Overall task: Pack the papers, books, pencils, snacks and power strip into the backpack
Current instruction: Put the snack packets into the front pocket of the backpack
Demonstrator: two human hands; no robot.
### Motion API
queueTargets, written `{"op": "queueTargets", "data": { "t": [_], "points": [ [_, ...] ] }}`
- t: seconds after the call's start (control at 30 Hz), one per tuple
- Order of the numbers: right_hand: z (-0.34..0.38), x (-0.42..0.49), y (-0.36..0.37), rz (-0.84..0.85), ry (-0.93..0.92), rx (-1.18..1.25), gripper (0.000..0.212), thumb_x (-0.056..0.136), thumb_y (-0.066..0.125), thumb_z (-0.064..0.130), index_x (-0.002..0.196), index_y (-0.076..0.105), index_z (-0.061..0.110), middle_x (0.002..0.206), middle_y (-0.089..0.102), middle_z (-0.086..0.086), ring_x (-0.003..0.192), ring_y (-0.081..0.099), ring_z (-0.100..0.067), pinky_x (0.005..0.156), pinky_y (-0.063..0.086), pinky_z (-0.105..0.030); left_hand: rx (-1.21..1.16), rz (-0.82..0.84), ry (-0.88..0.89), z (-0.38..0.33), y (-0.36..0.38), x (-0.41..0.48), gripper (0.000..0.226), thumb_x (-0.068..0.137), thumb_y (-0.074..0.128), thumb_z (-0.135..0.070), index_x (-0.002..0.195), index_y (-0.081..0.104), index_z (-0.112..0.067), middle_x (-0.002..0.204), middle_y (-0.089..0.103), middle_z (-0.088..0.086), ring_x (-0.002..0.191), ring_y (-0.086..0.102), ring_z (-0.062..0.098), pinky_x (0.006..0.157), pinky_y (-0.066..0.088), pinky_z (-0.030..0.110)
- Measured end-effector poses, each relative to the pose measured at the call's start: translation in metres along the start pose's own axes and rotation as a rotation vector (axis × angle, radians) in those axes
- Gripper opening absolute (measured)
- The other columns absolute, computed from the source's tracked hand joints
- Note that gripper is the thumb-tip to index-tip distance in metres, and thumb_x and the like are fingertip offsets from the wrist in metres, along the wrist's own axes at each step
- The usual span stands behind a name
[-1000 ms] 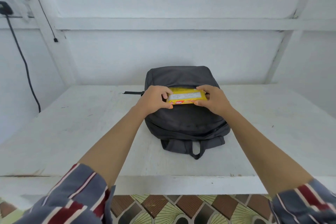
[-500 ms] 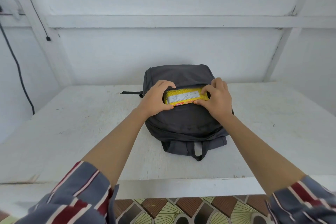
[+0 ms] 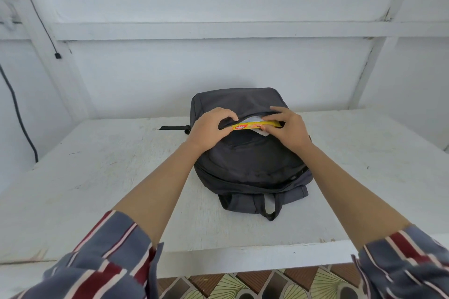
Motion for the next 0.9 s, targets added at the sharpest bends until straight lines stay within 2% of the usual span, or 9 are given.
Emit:
{"op": "queueTargets", "data": {
  "t": [0.13,0.27,0.33,0.4,0.47,0.53,0.6,0.73,0.9],
  "points": [
    [-0.002,-0.005,-0.006,-0.025,-0.006,0.147,0.013,0.076,0.074,0.008,0.088,0.072,0.010,0.119,0.061,-0.003,0.118,0.052,-0.017,0.092,0.041,-0.025,-0.117,-0.020,-0.037,0.005,0.001,-0.002,0.025,0.080,0.069,-0.009,0.102,0.066,-0.020,0.108,0.063,-0.007,0.101,0.057,0.011,0.090,0.048,0.033],
    [-0.001,-0.005,-0.010,-0.046,-0.035,0.220,0.020,0.071,0.076,0.002,0.084,0.062,0.009,0.105,0.059,0.002,0.107,0.054,-0.013,0.090,0.044,-0.025,-0.155,-0.023,-0.051,0.003,0.000,-0.001,0.030,0.076,0.070,-0.003,0.100,0.065,-0.020,0.107,0.064,-0.003,0.100,0.058,0.013,0.087,0.046,0.024],
    [-0.002,-0.002,-0.012,-0.036,-0.041,0.254,0.030,0.071,0.077,0.002,0.089,0.057,0.014,0.106,0.060,0.000,0.102,0.056,-0.015,0.090,0.046,-0.024,-0.154,-0.018,-0.067,0.003,-0.001,0.002,0.032,0.076,0.071,-0.004,0.102,0.063,-0.021,0.107,0.064,-0.001,0.098,0.057,0.011,0.084,0.044,0.016],
    [-0.003,0.001,-0.013,-0.019,-0.046,0.271,0.043,0.071,0.077,0.003,0.104,0.056,0.019,0.107,0.059,0.003,0.101,0.057,-0.014,0.091,0.045,-0.020,-0.161,-0.008,-0.085,0.002,-0.001,0.003,0.035,0.076,0.073,-0.006,0.105,0.061,-0.022,0.106,0.064,-0.002,0.097,0.057,0.008,0.081,0.042,0.010],
    [-0.005,0.003,-0.011,0.020,-0.042,0.247,0.053,0.073,0.076,0.006,0.120,0.057,0.021,0.110,0.062,0.002,0.102,0.056,-0.009,0.091,0.041,-0.010,-0.170,0.002,-0.092,0.003,-0.001,0.004,0.037,0.076,0.074,-0.009,0.109,0.061,-0.021,0.105,0.064,-0.003,0.097,0.057,0.007,0.082,0.041,0.009],
    [-0.007,0.005,-0.009,0.050,-0.038,0.207,0.052,0.075,0.075,0.008,0.124,0.058,0.020,0.114,0.064,0.000,0.102,0.055,-0.006,0.087,0.037,-0.002,-0.158,0.009,-0.100,0.005,0.000,0.004,0.041,0.076,0.075,-0.012,0.113,0.059,-0.022,0.107,0.065,0.000,0.098,0.059,0.010,0.083,0.044,0.014],
    [-0.010,0.007,-0.008,0.049,-0.027,0.180,0.049,0.076,0.074,0.010,0.122,0.060,0.019,0.114,0.065,0.000,0.100,0.056,-0.008,0.085,0.037,-0.003,-0.154,0.003,-0.117,0.008,0.002,0.005,0.045,0.077,0.074,-0.012,0.116,0.057,-0.024,0.107,0.065,0.001,0.099,0.060,0.014,0.086,0.046,0.022],
    [-0.010,0.014,-0.009,0.023,-0.011,0.122,0.042,0.076,0.075,0.012,0.116,0.064,0.019,0.109,0.067,0.000,0.093,0.057,-0.013,0.083,0.042,-0.019,-0.141,-0.023,-0.143,0.011,0.002,0.008,0.045,0.078,0.073,-0.012,0.117,0.057,-0.026,0.101,0.064,-0.004,0.095,0.060,0.015,0.087,0.049,0.027],
    [-0.012,0.017,-0.008,0.017,-0.013,0.116,0.033,0.075,0.075,0.010,0.107,0.069,0.016,0.107,0.067,-0.002,0.096,0.061,-0.019,0.081,0.044,-0.022,-0.153,-0.015,-0.149,0.011,0.005,0.008,0.041,0.077,0.074,-0.012,0.114,0.059,-0.023,0.099,0.062,-0.006,0.092,0.057,0.012,0.081,0.045,0.021]
  ]
}}
Point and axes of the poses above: each hand's wrist, its own x-axis towards the middle knuckle, its own y-axis out of the palm, z = x × y, the point moved 8 cm from there along x, towards the middle knuckle
